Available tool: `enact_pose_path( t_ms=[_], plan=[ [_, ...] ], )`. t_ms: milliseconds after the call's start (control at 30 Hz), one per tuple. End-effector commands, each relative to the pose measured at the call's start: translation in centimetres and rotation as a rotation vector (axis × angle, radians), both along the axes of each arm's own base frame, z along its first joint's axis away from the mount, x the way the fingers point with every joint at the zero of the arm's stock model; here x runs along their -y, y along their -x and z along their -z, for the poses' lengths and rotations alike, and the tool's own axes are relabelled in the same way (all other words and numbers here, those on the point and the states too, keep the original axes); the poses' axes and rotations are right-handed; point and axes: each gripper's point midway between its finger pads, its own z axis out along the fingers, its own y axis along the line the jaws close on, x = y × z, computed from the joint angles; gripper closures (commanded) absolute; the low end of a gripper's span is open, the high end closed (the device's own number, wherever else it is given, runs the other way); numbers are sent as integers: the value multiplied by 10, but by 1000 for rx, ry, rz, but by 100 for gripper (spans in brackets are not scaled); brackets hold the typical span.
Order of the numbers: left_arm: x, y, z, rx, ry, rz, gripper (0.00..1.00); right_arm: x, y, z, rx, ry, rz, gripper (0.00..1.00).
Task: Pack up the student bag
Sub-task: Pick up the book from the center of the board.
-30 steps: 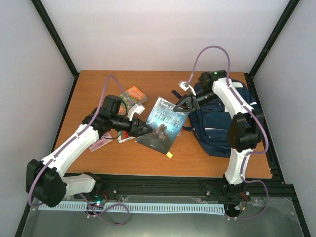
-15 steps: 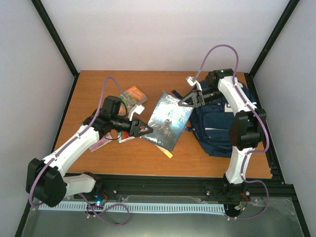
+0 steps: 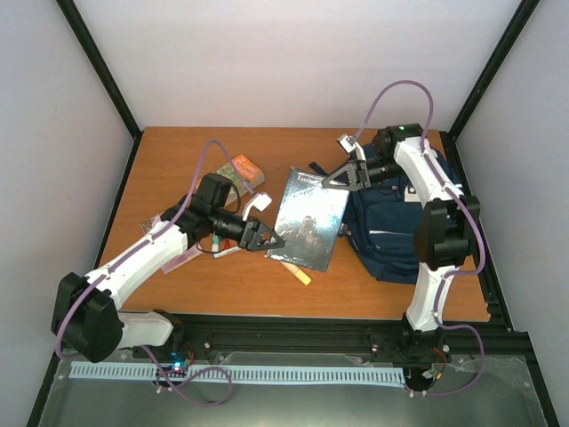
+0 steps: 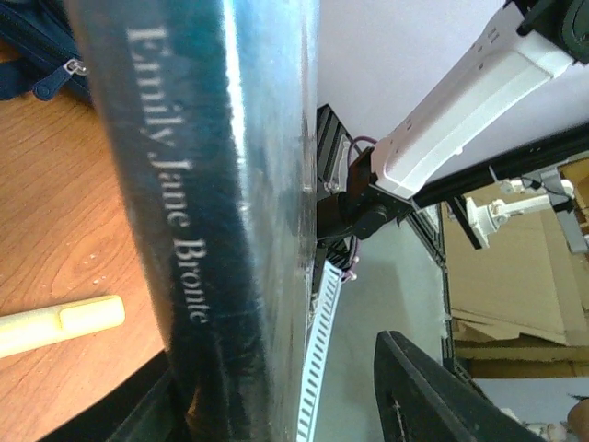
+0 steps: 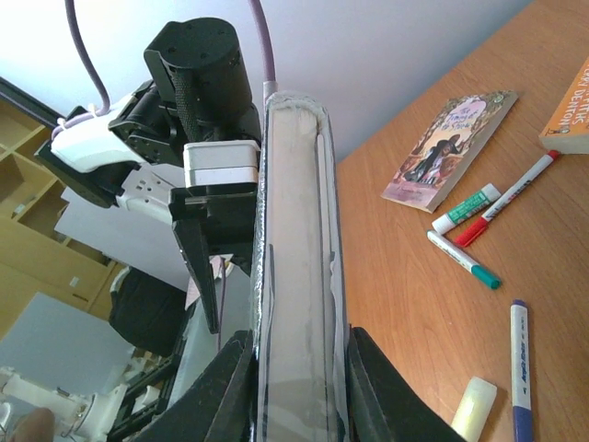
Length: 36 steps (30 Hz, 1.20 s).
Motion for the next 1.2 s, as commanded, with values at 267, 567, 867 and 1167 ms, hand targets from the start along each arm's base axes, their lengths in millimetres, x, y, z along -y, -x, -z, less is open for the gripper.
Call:
enact_pose_path(
  t_ms=[267, 567, 867, 1167],
  plan=[
    [19, 11, -47, 43, 142, 97, 98, 7, -33, -18, 80, -207, 64, 96],
    [15, 12, -55, 79, 117, 73, 99, 39, -53, -19, 125, -186, 146, 36],
    [13, -12, -40, 69, 11, -69, 99, 95, -67, -6, 111, -67, 280, 35],
    [16, -48, -17, 27, -43, -241, 99, 133, -64, 40, 296, 477, 514, 34]
  ],
)
